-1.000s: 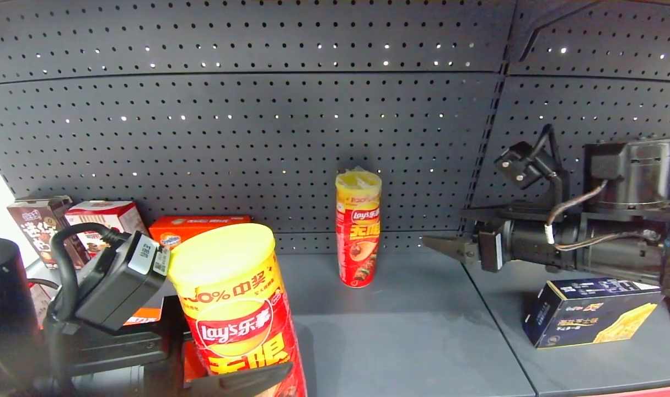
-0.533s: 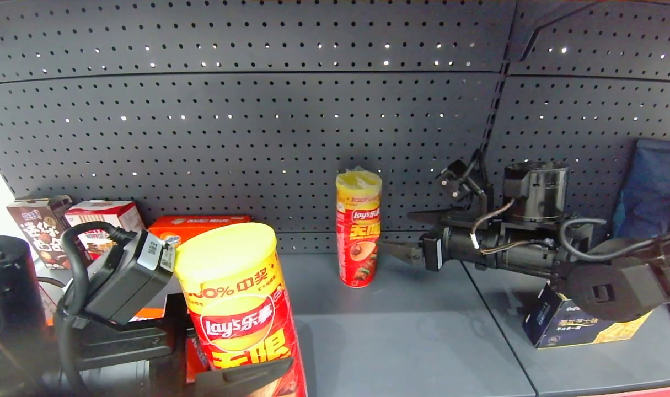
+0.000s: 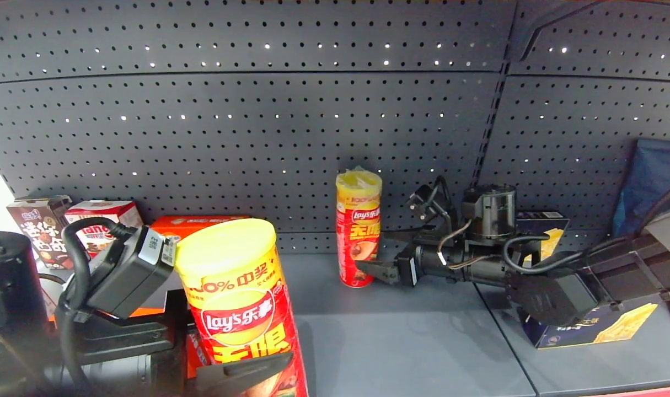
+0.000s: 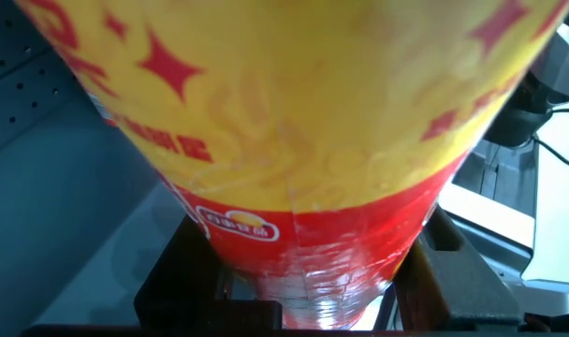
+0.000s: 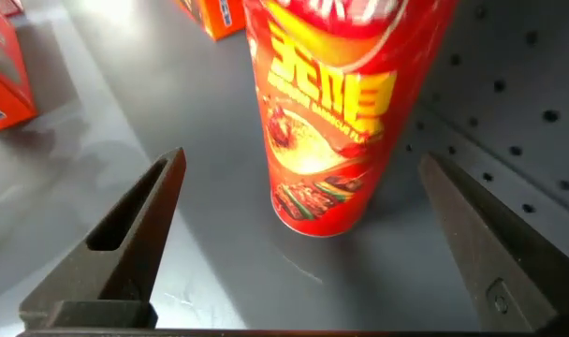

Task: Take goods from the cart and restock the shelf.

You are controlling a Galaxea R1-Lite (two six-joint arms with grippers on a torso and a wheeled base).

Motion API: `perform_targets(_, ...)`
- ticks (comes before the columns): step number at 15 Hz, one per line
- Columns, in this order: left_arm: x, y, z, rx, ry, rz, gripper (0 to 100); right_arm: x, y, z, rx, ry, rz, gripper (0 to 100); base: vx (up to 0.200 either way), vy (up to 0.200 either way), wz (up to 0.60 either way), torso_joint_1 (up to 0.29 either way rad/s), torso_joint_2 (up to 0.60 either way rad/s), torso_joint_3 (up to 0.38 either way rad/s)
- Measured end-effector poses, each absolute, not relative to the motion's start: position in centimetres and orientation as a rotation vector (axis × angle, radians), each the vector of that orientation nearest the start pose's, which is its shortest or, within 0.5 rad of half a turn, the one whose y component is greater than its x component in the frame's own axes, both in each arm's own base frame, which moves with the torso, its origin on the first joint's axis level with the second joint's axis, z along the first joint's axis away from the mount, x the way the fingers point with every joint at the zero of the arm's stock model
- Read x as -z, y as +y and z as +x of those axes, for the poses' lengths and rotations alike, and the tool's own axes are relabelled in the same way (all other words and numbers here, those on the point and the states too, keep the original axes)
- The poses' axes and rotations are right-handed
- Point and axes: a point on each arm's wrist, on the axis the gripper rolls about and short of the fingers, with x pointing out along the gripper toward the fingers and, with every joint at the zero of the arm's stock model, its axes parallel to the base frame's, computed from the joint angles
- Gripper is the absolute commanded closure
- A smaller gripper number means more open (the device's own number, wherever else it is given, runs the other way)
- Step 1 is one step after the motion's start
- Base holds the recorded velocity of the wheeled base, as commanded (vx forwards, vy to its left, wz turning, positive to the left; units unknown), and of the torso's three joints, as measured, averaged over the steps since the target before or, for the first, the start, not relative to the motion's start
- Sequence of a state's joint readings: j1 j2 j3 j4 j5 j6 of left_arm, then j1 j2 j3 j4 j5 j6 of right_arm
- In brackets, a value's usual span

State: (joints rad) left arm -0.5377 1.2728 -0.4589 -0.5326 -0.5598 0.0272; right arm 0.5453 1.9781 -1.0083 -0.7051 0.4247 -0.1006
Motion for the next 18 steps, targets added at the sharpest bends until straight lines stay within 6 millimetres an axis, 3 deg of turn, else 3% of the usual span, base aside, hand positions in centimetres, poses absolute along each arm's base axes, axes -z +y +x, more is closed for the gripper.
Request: perform_targets(18, -18.4, -10.2, 15.1, 1.087, 0.283, 0.019, 100, -10.3, 22.6, 34.6, -0.984, 0.304, -0.117, 0, 0.0, 0.0, 0.0, 0.0, 0.0, 0.0)
